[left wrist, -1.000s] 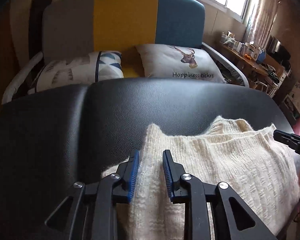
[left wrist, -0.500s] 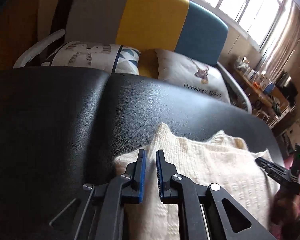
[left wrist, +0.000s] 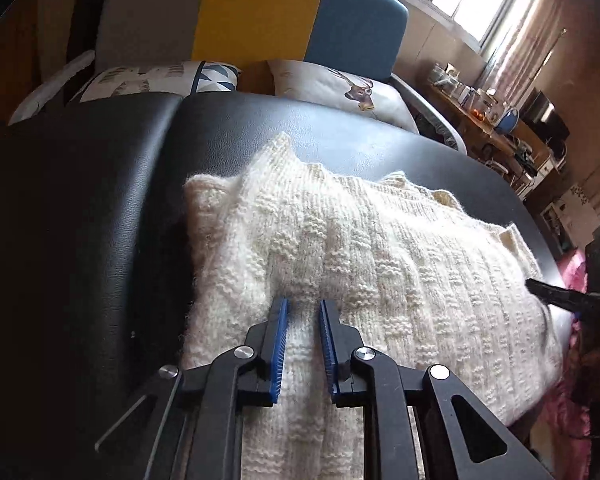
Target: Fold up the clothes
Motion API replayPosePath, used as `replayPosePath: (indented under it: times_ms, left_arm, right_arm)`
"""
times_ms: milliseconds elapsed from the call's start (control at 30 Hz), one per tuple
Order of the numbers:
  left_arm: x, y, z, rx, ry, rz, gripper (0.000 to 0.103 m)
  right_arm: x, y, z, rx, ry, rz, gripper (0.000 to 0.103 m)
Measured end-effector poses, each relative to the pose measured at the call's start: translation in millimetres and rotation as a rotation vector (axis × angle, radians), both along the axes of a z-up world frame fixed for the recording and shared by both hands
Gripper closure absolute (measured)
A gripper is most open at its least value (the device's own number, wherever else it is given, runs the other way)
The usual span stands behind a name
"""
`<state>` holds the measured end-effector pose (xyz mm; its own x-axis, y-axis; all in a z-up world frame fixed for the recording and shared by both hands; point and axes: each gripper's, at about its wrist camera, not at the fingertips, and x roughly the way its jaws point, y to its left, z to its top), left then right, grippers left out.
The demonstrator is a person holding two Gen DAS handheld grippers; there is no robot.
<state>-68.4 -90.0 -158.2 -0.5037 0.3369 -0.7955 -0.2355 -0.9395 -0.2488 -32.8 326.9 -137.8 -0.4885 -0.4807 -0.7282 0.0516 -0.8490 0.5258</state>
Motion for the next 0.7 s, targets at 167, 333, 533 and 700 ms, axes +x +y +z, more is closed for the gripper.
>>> replayPosePath:
  times_ms: [167, 333, 533, 700]
  left_arm:
    - [31, 5, 28, -0.024, 0.064, 0.003, 0.085]
    - [44, 76, 63, 0.126, 0.122, -0.238, 0.084]
    - [49, 203, 60, 0.122, 0.076, -0.558, 0.084]
    - [52, 255, 49, 0.105, 0.028, -0.667, 0.084]
  right_arm:
    - [74, 60, -3, -0.199, 0.029, -0.049, 0.075]
    - [126, 94, -22, -0.353, 0.016, -0.051, 0.073]
    - [125, 96, -44, -0.490, 0.020, 0.003, 0.067]
    - [101, 85, -57, -0.551, -0.020, 0.113, 0.065]
